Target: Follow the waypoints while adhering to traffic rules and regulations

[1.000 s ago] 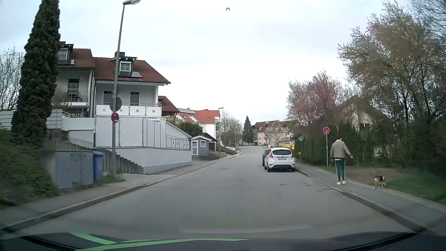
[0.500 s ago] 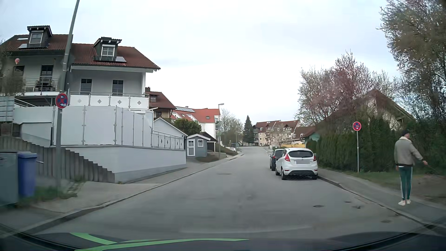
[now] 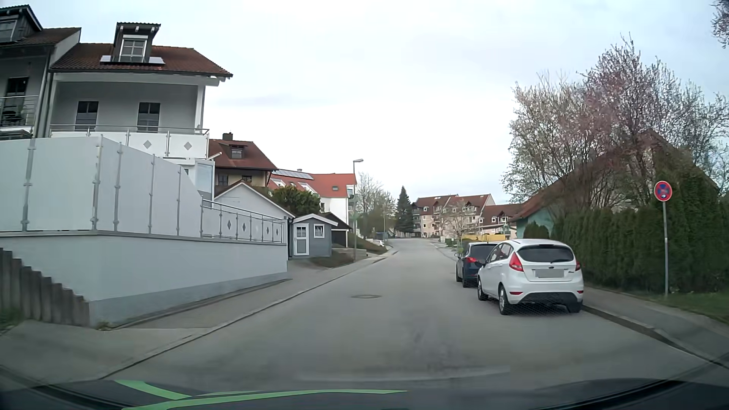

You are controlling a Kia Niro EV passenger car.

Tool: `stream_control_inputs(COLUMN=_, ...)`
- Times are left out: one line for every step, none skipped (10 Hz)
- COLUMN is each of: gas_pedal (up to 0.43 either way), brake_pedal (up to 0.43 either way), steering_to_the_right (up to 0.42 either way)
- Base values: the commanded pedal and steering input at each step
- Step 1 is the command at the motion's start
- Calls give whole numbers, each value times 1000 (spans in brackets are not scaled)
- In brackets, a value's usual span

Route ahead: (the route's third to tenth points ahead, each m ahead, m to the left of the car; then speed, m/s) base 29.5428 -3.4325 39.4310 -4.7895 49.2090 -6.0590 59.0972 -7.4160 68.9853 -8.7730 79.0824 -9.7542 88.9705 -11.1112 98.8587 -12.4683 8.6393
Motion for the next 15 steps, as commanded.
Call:
stream_control_inputs(gas_pedal=138, brake_pedal=0, steering_to_the_right=16)
stream_control_inputs(gas_pedal=138, brake_pedal=0, steering_to_the_right=17)
stream_control_inputs(gas_pedal=138, brake_pedal=0, steering_to_the_right=19)
stream_control_inputs(gas_pedal=138, brake_pedal=0, steering_to_the_right=20)
stream_control_inputs(gas_pedal=138, brake_pedal=0, steering_to_the_right=21)
stream_control_inputs(gas_pedal=138, brake_pedal=0, steering_to_the_right=24)
stream_control_inputs(gas_pedal=138, brake_pedal=0, steering_to_the_right=26)
stream_control_inputs(gas_pedal=138, brake_pedal=0, steering_to_the_right=28)
stream_control_inputs(gas_pedal=138, brake_pedal=0, steering_to_the_right=29)
stream_control_inputs(gas_pedal=138, brake_pedal=0, steering_to_the_right=32)
stream_control_inputs(gas_pedal=138, brake_pedal=0, steering_to_the_right=34)
stream_control_inputs(gas_pedal=138, brake_pedal=0, steering_to_the_right=35)
stream_control_inputs(gas_pedal=138, brake_pedal=0, steering_to_the_right=37)
stream_control_inputs(gas_pedal=138, brake_pedal=0, steering_to_the_right=38)
stream_control_inputs(gas_pedal=138, brake_pedal=0, steering_to_the_right=40)
